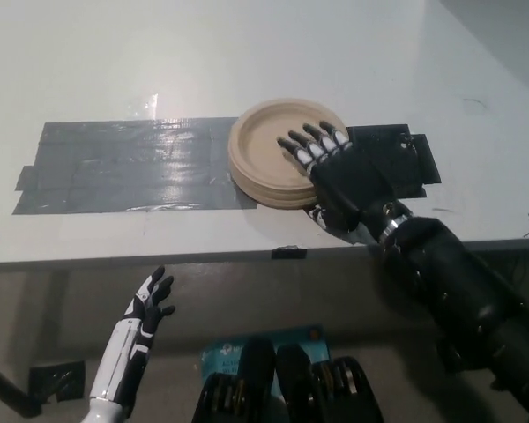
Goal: A stack of plates is kept in the middle of the desk close to the robot and the robot grabs the stack with its right hand, picks it up and hands it to a person.
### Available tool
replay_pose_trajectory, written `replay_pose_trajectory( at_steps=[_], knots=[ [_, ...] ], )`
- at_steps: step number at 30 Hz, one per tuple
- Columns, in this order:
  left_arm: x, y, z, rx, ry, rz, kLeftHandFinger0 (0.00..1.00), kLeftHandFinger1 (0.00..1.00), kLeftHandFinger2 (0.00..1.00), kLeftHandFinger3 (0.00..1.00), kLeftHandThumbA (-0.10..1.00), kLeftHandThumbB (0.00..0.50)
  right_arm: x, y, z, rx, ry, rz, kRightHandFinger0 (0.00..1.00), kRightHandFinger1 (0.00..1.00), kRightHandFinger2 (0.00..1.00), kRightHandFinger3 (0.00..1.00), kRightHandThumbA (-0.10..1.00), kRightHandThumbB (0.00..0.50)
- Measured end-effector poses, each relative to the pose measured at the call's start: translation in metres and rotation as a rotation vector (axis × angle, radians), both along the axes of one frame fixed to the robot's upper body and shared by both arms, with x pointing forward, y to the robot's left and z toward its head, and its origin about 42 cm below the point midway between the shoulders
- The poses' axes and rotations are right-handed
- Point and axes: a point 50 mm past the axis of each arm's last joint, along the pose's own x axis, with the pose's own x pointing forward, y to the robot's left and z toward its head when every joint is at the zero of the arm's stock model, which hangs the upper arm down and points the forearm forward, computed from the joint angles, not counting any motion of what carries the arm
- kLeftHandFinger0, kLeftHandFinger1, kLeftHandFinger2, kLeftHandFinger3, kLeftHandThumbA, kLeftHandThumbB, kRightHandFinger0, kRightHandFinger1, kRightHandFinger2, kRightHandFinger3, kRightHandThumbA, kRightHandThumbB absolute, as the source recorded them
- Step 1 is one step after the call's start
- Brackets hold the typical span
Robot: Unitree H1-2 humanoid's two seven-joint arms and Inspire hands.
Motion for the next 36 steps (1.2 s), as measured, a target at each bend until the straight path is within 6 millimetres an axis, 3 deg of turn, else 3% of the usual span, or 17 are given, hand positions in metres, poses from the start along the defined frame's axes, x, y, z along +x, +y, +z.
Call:
replay_pose_trajectory(
  at_steps=[1, 3, 5, 9, 14, 18, 19, 21, 23, 27, 29, 32, 36],
  knots=[
    [0.0, 0.0, 0.0, 0.001, 0.002, 0.0, 0.92, 1.0, 1.0, 1.0, 1.0, 0.0, 0.001, 0.0, -0.003, -0.002, -0.02, -0.005, 0.0, 0.0, 0.08, 0.55, -0.1, 0.367],
    [0.0, 0.0, 0.0, 0.002, 0.001, 0.0, 0.92, 1.0, 1.0, 1.0, 1.0, 0.0, 0.008, 0.002, 0.001, -0.02, -0.062, -0.002, 0.0, 0.0, 0.07, 0.58, -0.1, 0.331],
    [0.002, 0.0, 0.001, 0.0, -0.004, -0.002, 0.94, 1.0, 1.0, 1.0, 1.0, 0.0, 0.015, 0.003, 0.002, -0.05, -0.101, -0.003, 0.0, 0.0, 0.1, 0.49, -0.1, 0.323],
    [0.002, 0.0, 0.002, -0.002, -0.004, -0.003, 0.94, 1.0, 1.0, 1.0, 1.0, 0.0, 0.02, 0.005, -0.001, -0.077, -0.158, 0.0, 0.0, 0.01, 0.16, 0.45, -0.1, 0.314],
    [0.002, 0.0, 0.002, -0.002, -0.003, -0.005, 0.92, 1.0, 1.0, 1.0, 1.0, 0.0, 0.017, 0.003, -0.008, -0.066, -0.206, 0.004, 0.0, 0.02, 0.2, 0.48, -0.1, 0.318],
    [0.002, -0.001, 0.002, -0.001, -0.001, -0.017, 0.93, 1.0, 1.0, 1.0, 1.0, 0.0, 0.016, 0.002, -0.008, -0.049, -0.24, 0.019, 0.0, 0.0, 0.23, 0.4, -0.1, 0.288],
    [0.002, -0.002, 0.002, -0.001, 0.0, -0.018, 0.93, 1.0, 1.0, 1.0, 1.0, 0.0, 0.015, 0.002, -0.007, -0.045, -0.249, 0.023, 0.0, 0.0, 0.26, 0.4, -0.1, 0.225],
    [0.001, -0.002, 0.002, -0.002, 0.001, -0.02, 0.92, 1.0, 1.0, 1.0, 1.0, 0.0, 0.014, 0.001, -0.005, -0.038, -0.27, 0.035, 0.0, 0.02, 0.26, 0.33, -0.1, 0.267],
    [0.002, -0.002, 0.002, -0.002, 0.001, -0.02, 0.9, 1.0, 1.0, 1.0, 1.0, 0.0, 0.012, -0.001, -0.001, -0.027, -0.295, 0.055, 0.0, 0.0, 0.19, 0.24, -0.1, 0.295],
    [0.002, -0.002, 0.002, -0.002, 0.001, -0.021, 0.9, 1.0, 1.0, 1.0, 1.0, 0.0, 0.003, -0.004, 0.017, 0.026, -0.366, 0.124, 0.0, 0.0, 0.24, 0.15, -0.1, 0.29],
    [0.002, -0.002, 0.003, -0.002, 0.0, -0.021, 0.91, 1.0, 1.0, 1.0, 1.0, 0.0, -0.001, -0.006, 0.027, 0.049, -0.397, 0.144, 0.0, 0.0, 0.24, 0.15, -0.1, 0.274],
    [0.003, -0.002, 0.003, -0.002, 0.0, -0.022, 0.89, 1.0, 1.0, 1.0, 1.0, 0.0, -0.006, -0.009, 0.036, 0.067, -0.424, 0.166, 0.0, 0.0, 0.03, 0.09, -0.1, 0.293],
    [0.003, -0.002, 0.003, -0.002, 0.002, -0.022, 0.89, 1.0, 1.0, 1.0, 1.0, 0.0, -0.022, -0.008, 0.052, 0.106, -0.463, 0.212, 0.0, 0.0, 0.0, 0.1, -0.1, 0.314]
  ],
)
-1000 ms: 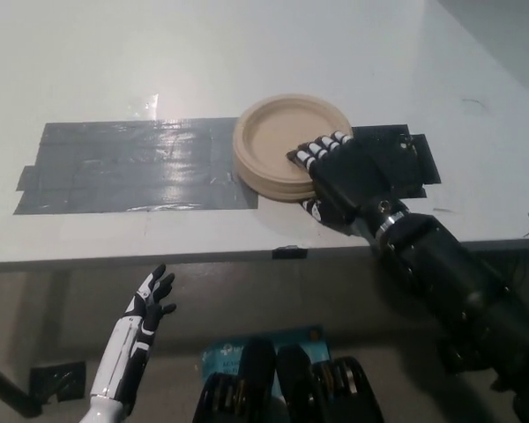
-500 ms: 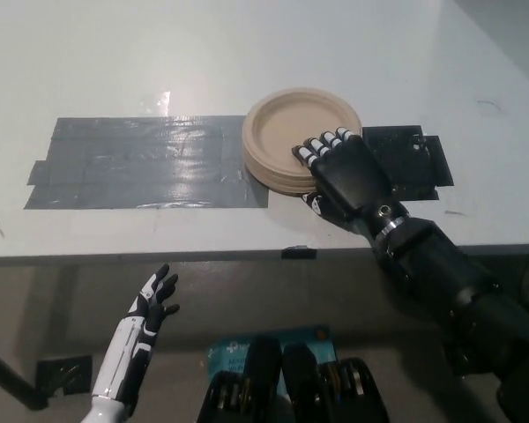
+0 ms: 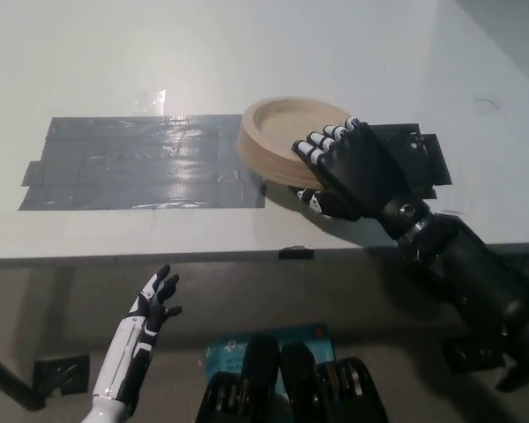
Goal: A stack of plates is kept in the middle of the desk close to the robot and the robot grabs the stack with its right hand, picks it up and hands it to a person.
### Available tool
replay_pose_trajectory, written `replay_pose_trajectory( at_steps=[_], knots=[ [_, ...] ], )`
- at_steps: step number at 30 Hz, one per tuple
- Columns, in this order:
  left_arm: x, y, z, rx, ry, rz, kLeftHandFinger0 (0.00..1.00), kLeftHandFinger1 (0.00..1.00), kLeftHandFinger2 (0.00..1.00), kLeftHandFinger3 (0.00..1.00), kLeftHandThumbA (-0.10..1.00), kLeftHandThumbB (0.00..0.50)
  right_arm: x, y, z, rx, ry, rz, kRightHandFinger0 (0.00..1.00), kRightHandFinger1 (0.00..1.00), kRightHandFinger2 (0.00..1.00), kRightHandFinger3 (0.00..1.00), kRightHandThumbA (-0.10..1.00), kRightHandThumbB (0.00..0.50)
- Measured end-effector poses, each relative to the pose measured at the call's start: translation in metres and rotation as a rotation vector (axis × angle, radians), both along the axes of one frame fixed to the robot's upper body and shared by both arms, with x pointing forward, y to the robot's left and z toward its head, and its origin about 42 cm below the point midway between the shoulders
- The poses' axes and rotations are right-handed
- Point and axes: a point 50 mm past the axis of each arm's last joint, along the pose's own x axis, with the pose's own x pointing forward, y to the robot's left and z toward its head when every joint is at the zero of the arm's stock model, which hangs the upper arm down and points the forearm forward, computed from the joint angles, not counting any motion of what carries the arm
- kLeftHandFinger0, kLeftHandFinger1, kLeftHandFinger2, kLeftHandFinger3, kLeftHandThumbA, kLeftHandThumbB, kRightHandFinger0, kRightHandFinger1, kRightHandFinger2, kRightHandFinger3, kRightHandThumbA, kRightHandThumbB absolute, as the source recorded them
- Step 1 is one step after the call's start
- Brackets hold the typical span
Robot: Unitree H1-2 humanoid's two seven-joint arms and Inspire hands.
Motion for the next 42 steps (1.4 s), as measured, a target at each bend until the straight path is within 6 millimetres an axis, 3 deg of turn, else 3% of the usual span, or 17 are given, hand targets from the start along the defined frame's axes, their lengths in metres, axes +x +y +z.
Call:
replay_pose_trajectory(
  at_steps=[4, 9, 24, 27, 31, 39, 42],
  knots=[
    [0.001, 0.0, 0.001, 0.001, -0.002, -0.002, 0.88, 1.0, 1.0, 1.0, 1.0, 0.0, -0.012, 0.0, 0.02, 0.013, -0.046, 0.042, 0.0, 0.0, 0.01, 0.1, -0.1, 0.329],
    [0.005, -0.001, 0.004, 0.004, -0.012, -0.013, 0.87, 0.99, 1.0, 1.0, 1.0, 0.0, -0.014, -0.006, 0.043, 0.012, -0.094, 0.044, 0.0, 0.0, 0.0, 0.09, -0.1, 0.324],
    [0.008, -0.002, 0.006, 0.004, -0.01, -0.017, 0.84, 0.97, 1.0, 1.0, 1.0, 0.0, 0.002, -0.017, 0.016, -0.064, -0.008, -0.024, 0.0, 0.0, 0.0, 0.12, -0.1, 0.316],
    [0.008, -0.002, 0.006, 0.005, -0.009, -0.017, 0.84, 0.96, 1.0, 1.0, 1.0, 0.0, 0.003, -0.017, 0.016, -0.075, -0.01, -0.026, 0.0, 0.0, 0.01, 0.1, -0.1, 0.309],
    [0.008, -0.002, 0.006, 0.006, -0.008, -0.017, 0.83, 0.95, 1.0, 1.0, 1.0, 0.0, 0.004, -0.016, 0.015, -0.084, -0.01, -0.027, 0.0, 0.0, 0.02, 0.15, -0.1, 0.326],
    [0.008, 0.0, 0.006, 0.01, -0.008, -0.018, 0.83, 0.94, 1.0, 1.0, 1.0, 0.0, 0.006, -0.01, 0.023, -0.083, -0.041, -0.013, 0.0, 0.0, 0.0, 0.1, -0.1, 0.298],
    [0.008, 0.0, 0.006, 0.01, -0.008, -0.018, 0.83, 0.94, 1.0, 1.0, 1.0, 0.0, 0.008, -0.009, 0.029, -0.081, -0.062, -0.011, 0.0, 0.01, 0.0, 0.11, -0.1, 0.321]
  ],
)
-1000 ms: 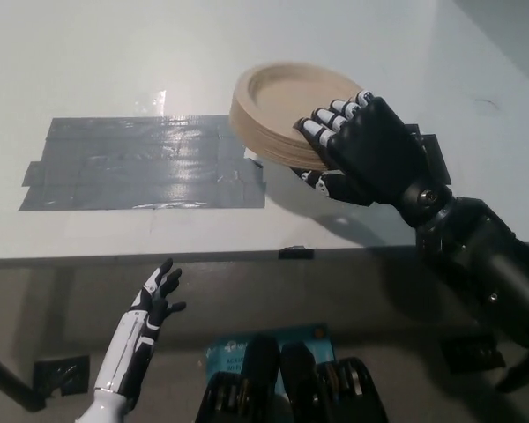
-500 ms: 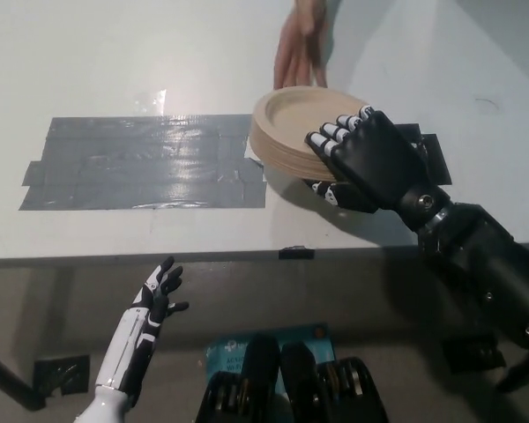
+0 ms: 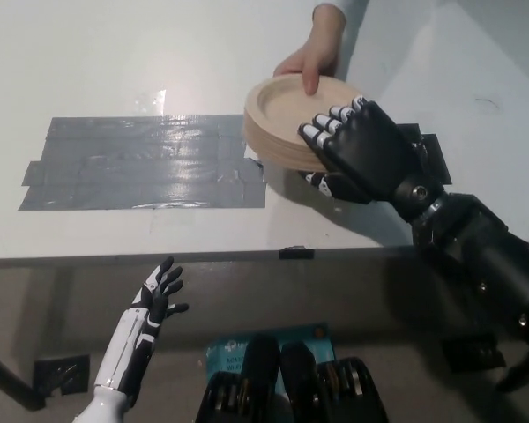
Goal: A stack of plates is kept in the middle of the desk close to the robot and the robot grabs the stack with its right hand, picks it up and hands it to a person.
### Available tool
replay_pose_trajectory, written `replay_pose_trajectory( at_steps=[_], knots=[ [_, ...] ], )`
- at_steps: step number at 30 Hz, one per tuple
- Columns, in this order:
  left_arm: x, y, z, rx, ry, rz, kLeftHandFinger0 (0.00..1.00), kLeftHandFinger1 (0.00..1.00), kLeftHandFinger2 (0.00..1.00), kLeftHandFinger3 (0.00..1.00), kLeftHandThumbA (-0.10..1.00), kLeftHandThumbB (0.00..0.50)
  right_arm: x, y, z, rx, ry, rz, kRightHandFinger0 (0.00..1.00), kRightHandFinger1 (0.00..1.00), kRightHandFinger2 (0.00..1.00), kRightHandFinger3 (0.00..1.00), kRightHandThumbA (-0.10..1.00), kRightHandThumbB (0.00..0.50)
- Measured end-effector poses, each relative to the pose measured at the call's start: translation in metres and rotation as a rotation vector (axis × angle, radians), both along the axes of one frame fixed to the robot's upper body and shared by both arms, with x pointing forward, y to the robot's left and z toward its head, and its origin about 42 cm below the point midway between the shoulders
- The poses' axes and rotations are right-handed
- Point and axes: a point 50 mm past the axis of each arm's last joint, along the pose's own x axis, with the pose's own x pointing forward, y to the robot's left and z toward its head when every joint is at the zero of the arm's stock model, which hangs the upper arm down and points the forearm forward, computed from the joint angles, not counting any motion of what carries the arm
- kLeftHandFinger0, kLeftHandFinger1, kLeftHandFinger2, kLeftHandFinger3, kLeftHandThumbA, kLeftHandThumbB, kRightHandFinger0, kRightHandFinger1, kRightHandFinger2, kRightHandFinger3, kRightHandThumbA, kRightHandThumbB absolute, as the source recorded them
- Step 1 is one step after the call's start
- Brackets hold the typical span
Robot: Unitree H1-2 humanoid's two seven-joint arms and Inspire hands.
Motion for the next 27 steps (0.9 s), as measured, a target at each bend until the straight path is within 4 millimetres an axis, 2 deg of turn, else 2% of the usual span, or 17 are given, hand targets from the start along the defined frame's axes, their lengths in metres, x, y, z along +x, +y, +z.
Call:
replay_pose_trajectory(
  at_steps=[1, 2, 3, 4, 5, 6, 13, 17, 22, 27],
  knots=[
    [0.0, 0.0, 0.0, 0.0, 0.0, -0.001, 0.83, 0.95, 1.0, 1.0, 1.0, 0.0, 0.001, 0.001, 0.004, 0.008, -0.011, 0.0, 0.0, 0.13, 0.1, 0.34, -0.1, 0.325],
    [0.0, 0.0, 0.0, 0.0, 0.001, -0.001, 0.83, 0.94, 1.0, 1.0, 1.0, 0.0, 0.002, 0.001, 0.005, 0.014, -0.014, -0.002, 0.22, 0.4, 0.38, 0.69, 0.1, 0.377],
    [0.0, 0.0, 0.0, 0.0, 0.001, -0.001, 0.82, 0.94, 1.0, 1.0, 1.0, 0.0, 0.002, 0.0, 0.006, 0.016, -0.015, -0.003, 1.0, 1.0, 1.0, 1.0, 0.48, 0.482],
    [0.0, 0.0, 0.0, 0.0, 0.001, -0.002, 0.82, 0.94, 1.0, 1.0, 1.0, 0.0, 0.003, 0.0, 0.008, 0.027, -0.013, -0.011, 1.0, 1.0, 1.0, 1.0, 0.59, 0.496],
    [0.0, -0.001, 0.0, 0.0, 0.001, -0.002, 0.82, 0.94, 1.0, 1.0, 1.0, 0.0, 0.004, -0.001, 0.013, 0.04, 0.004, -0.034, 1.0, 1.0, 1.0, 1.0, 0.61, 0.5],
    [0.0, -0.001, 0.0, 0.0, 0.001, -0.002, 0.82, 0.94, 1.0, 1.0, 1.0, 0.0, 0.004, -0.001, 0.014, 0.04, 0.008, -0.042, 1.0, 1.0, 1.0, 1.0, 0.7, 0.5],
    [0.0, -0.001, -0.001, 0.0, 0.006, -0.002, 0.82, 0.94, 1.0, 1.0, 1.0, 0.0, -0.007, 0.001, 0.005, 0.031, 0.127, -0.096, 1.0, 1.0, 1.0, 1.0, 0.82, 0.5],
    [0.0, -0.001, -0.001, 0.0, 0.006, -0.001, 0.81, 0.92, 1.0, 1.0, 1.0, 0.0, -0.014, 0.003, 0.007, 0.044, 0.173, -0.102, 1.0, 1.0, 1.0, 1.0, 0.9, 0.5],
    [0.0, -0.001, -0.001, 0.0, 0.007, -0.002, 0.79, 0.9, 0.99, 1.0, 1.0, 0.0, -0.025, 0.005, 0.029, 0.074, 0.198, -0.099, 1.0, 1.0, 1.0, 1.0, 0.92, 0.5],
    [0.0, -0.001, -0.001, 0.001, 0.009, -0.003, 0.8, 0.89, 0.97, 1.0, 1.0, 0.0, -0.05, -0.005, 0.056, 0.16, 0.176, -0.075, 1.0, 1.0, 1.0, 1.0, 0.96, 0.5]
  ],
)
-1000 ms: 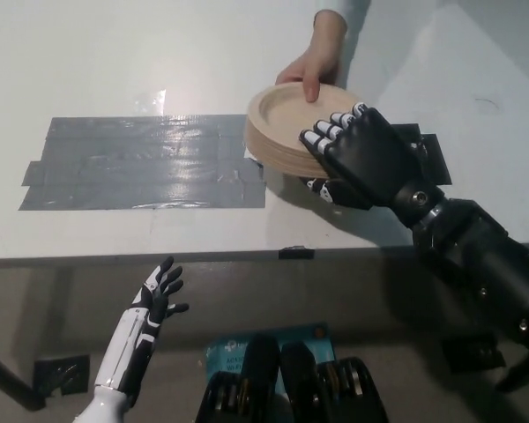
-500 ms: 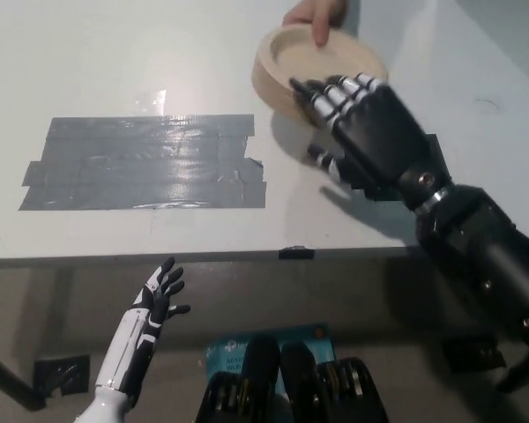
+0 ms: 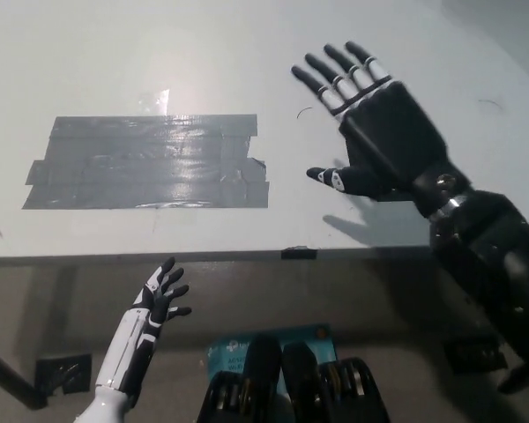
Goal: A stack of plates is kept in the middle of the desk close to the robot and the robot grabs the stack with its right hand, picks it up and hands it to a person.
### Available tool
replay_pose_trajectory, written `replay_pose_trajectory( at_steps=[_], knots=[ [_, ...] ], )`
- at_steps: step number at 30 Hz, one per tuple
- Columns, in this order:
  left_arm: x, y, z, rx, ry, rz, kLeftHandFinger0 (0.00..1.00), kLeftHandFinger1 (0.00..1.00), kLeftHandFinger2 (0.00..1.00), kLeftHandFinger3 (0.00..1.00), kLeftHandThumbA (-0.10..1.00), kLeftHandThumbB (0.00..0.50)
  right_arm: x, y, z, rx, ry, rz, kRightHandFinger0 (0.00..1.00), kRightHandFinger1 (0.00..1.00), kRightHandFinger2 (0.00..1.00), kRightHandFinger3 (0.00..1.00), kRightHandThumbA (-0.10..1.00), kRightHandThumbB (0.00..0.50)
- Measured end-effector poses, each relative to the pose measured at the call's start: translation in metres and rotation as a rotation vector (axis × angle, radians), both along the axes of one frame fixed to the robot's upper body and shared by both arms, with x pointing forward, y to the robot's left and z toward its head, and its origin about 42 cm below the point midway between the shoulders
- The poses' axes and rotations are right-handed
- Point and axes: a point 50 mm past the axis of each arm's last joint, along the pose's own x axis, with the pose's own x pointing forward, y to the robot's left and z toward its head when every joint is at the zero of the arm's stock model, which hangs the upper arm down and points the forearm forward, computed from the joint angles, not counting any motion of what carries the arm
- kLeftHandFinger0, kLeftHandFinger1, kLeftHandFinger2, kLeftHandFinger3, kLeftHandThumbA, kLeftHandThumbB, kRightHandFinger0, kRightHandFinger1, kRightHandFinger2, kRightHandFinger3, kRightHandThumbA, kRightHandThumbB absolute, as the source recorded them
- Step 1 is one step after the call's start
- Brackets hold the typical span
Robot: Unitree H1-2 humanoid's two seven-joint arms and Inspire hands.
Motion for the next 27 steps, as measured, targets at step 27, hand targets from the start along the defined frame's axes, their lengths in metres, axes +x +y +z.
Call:
replay_pose_trajectory(
  at_steps=[27],
  knots=[
    [-0.008, 0.001, -0.01, -0.002, 0.037, 0.01, 1.0, 1.0, 1.0, 1.0, 1.0, 0.004, -0.2, -0.064, -0.119, 0.655, 0.464, -0.095, 1.0, 1.0, 1.0, 1.0, 1.0, 0.334]
  ],
)
